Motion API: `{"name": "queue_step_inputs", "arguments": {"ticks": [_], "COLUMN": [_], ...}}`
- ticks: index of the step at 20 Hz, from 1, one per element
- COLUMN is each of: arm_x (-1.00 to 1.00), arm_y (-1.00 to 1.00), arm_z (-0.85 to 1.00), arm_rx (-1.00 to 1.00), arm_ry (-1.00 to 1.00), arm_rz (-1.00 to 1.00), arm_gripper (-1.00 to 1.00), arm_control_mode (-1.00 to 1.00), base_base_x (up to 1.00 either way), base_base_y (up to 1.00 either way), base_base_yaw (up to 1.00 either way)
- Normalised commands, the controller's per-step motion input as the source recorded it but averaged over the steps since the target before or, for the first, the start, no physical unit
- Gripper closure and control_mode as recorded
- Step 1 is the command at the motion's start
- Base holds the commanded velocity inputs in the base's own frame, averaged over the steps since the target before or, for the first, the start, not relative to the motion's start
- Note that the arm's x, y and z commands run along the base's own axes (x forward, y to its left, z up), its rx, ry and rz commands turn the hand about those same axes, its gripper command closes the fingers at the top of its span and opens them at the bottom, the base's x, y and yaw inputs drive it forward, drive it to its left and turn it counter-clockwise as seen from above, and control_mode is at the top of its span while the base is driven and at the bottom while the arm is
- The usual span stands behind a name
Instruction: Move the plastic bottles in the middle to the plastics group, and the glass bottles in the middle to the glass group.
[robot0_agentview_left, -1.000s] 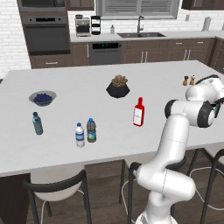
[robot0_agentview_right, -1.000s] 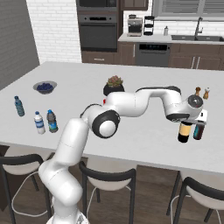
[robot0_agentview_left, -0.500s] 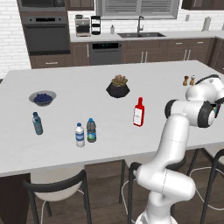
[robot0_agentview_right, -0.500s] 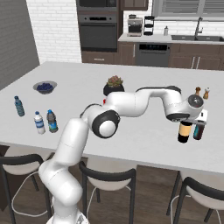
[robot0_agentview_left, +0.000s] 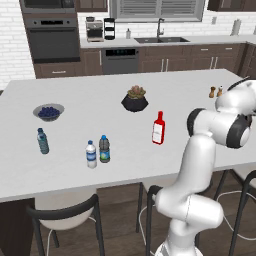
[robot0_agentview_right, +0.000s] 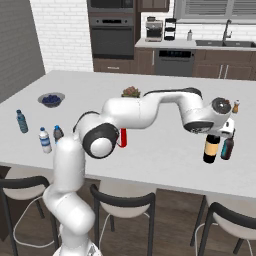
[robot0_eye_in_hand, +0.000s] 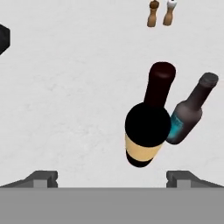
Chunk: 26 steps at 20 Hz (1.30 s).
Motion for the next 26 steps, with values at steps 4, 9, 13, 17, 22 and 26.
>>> {"name": "queue_step_inputs", "arguments": {"ticks": [4, 9, 13, 17, 22, 26], "arm_x": [-0.27, -0.01, 0.00, 0.00, 0.06, 0.26], "arm_y": [0.92, 1.00, 1.00, 1.00, 1.00, 1.00], "arm_z": [0.45, 0.13, 0.00, 0.00, 0.00, 0.00], "arm_rx": [-0.07, -0.06, -0.06, -0.02, 0.00, 0.00], "arm_ry": [0.04, 0.08, 0.09, 0.09, 0.14, 0.22], "arm_rz": [0.00, 0.07, 0.17, 0.18, 0.20, 0.21], "arm_gripper": [-1.00, -1.00, -1.00, -1.00, -1.00, -1.00], "arm_control_mode": [-1.00, -1.00, -1.00, -1.00, -1.00, -1.00], "base_base_x": [0.00, 0.00, 0.00, 0.00, 0.00, 0.00], "base_base_y": [0.00, 0.00, 0.00, 0.00, 0.00, 0.00], "base_base_yaw": [0.00, 0.00, 0.00, 0.00, 0.00, 0.00]}}
